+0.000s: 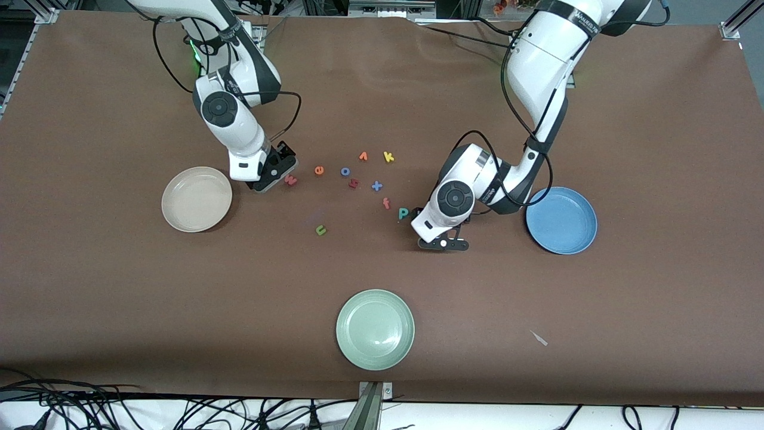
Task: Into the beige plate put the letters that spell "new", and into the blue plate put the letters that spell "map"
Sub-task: 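Grasp the pink m with the right gripper while the left gripper grasps the blue 3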
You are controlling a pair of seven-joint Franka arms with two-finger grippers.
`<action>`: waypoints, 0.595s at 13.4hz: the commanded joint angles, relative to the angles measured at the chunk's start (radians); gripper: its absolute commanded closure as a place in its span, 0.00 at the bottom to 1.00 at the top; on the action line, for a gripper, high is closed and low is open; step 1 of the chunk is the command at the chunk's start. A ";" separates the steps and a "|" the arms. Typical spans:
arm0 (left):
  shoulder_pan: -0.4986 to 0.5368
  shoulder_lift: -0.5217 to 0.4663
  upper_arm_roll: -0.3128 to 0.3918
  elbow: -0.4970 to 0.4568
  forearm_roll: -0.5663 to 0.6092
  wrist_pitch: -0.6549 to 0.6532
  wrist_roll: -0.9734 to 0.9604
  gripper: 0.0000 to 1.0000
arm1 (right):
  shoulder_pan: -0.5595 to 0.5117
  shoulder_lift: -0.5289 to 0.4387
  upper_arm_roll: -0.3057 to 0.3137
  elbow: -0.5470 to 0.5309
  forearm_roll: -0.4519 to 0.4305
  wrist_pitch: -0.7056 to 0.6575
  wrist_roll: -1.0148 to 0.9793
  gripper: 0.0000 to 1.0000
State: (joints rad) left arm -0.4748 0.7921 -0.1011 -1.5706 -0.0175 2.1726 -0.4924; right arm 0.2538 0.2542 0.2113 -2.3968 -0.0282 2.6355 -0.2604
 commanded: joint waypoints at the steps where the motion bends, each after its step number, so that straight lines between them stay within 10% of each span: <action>1: 0.007 -0.017 0.008 -0.022 0.033 0.006 -0.009 0.08 | 0.031 0.037 -0.001 0.024 -0.044 0.023 -0.014 0.00; 8: 0.002 -0.030 0.008 -0.017 0.033 -0.037 -0.006 0.19 | 0.032 0.097 -0.003 0.031 -0.128 0.055 -0.013 0.17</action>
State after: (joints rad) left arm -0.4675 0.7670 -0.0924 -1.5695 -0.0175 2.1427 -0.4918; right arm 0.2825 0.3271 0.2119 -2.3808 -0.1381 2.6757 -0.2626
